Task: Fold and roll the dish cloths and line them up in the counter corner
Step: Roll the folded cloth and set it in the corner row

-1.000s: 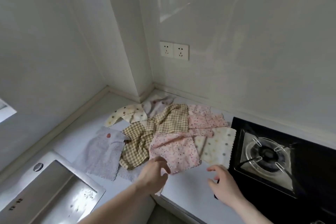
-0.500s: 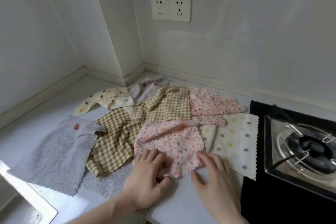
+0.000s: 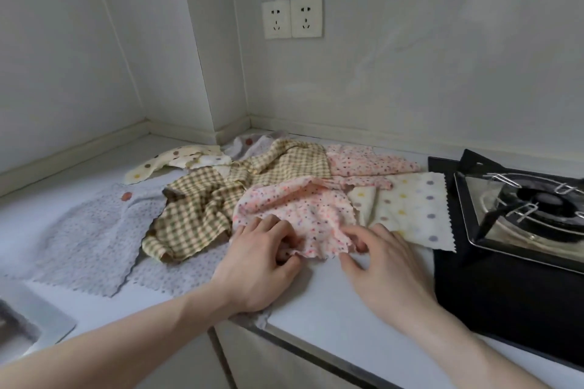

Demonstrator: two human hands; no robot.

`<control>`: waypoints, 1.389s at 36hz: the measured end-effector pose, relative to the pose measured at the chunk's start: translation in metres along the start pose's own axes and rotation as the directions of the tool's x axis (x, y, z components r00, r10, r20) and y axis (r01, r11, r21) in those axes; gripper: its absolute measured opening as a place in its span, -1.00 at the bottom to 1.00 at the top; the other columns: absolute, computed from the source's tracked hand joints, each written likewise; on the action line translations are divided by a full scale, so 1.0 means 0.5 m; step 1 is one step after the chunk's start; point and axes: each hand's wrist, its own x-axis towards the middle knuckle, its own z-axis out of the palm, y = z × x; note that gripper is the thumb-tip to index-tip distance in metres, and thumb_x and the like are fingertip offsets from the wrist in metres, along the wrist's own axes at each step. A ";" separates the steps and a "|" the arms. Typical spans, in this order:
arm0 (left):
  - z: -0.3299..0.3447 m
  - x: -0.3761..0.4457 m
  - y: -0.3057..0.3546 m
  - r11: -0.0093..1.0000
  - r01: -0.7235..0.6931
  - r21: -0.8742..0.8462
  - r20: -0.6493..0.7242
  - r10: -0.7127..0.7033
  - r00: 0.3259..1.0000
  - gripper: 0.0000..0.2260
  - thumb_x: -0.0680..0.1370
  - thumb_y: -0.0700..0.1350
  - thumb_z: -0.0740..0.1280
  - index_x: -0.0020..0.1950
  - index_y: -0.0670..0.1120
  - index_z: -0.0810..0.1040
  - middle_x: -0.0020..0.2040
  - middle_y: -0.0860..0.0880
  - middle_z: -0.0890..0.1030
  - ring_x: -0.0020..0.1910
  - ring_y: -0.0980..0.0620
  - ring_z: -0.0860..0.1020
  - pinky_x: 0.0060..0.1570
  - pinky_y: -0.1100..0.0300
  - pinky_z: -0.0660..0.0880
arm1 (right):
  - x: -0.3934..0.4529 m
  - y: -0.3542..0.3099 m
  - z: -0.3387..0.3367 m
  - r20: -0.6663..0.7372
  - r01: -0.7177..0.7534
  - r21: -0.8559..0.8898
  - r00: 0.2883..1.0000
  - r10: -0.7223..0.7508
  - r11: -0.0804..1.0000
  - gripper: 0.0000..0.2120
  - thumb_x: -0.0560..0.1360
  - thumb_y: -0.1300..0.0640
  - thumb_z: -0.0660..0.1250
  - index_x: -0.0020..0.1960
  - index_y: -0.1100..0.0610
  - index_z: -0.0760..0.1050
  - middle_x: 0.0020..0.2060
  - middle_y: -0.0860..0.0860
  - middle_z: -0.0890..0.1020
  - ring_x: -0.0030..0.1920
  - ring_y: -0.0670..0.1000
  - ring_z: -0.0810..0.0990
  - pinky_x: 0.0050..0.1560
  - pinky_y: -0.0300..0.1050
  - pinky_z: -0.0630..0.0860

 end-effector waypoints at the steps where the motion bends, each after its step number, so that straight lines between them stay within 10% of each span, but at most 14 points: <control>1: 0.000 -0.001 0.000 1.000 -0.003 0.005 -0.006 0.003 1.000 -0.81 0.47 0.24 0.14 -0.01 0.20 0.39 0.02 0.21 0.44 0.04 0.10 0.35 0.14 0.11 0.34 | -0.002 0.000 0.001 -0.007 0.000 -0.002 1.000 0.000 1.000 -0.63 0.53 -0.21 0.27 0.32 -0.23 0.47 -0.01 -0.24 0.45 0.10 -0.08 0.45 0.17 -0.12 0.44; 11: -0.013 -0.013 0.003 0.990 0.035 -0.136 -0.128 -0.053 0.990 -0.81 0.53 0.08 0.26 -0.13 0.01 0.57 -0.12 0.10 0.56 -0.07 0.03 0.51 0.00 0.06 0.46 | -0.024 -0.012 -0.001 -0.119 -0.014 0.061 0.993 0.021 0.998 -0.77 0.54 -0.07 0.34 -0.26 -0.13 0.40 -0.14 -0.19 0.46 -0.03 -0.04 0.50 -0.10 -0.06 0.48; 36: -0.137 -0.029 0.085 0.993 -0.071 -0.093 -0.493 0.016 0.870 -0.88 0.55 -0.14 0.31 0.03 0.04 0.58 0.02 0.08 0.64 0.00 -0.03 0.56 -0.01 0.04 0.48 | -0.147 -0.042 -0.047 -0.366 0.074 0.310 0.930 0.047 0.948 -0.82 0.66 -0.05 0.18 -0.10 -0.05 0.36 -0.36 -0.07 0.54 -0.32 -0.07 0.52 -0.31 -0.11 0.40; 50: -0.343 -0.074 0.192 0.982 -0.177 -0.071 -0.536 0.112 0.837 -0.88 0.64 -0.06 0.23 0.04 0.04 0.56 -0.09 0.03 0.66 -0.06 -0.14 0.57 -0.19 0.09 0.44 | -0.181 -0.099 -0.341 -0.665 0.282 0.397 0.744 0.062 0.873 -0.86 0.65 0.09 0.26 -0.10 0.03 0.47 -0.34 -0.03 0.64 -0.41 0.00 0.62 -0.27 -0.10 0.53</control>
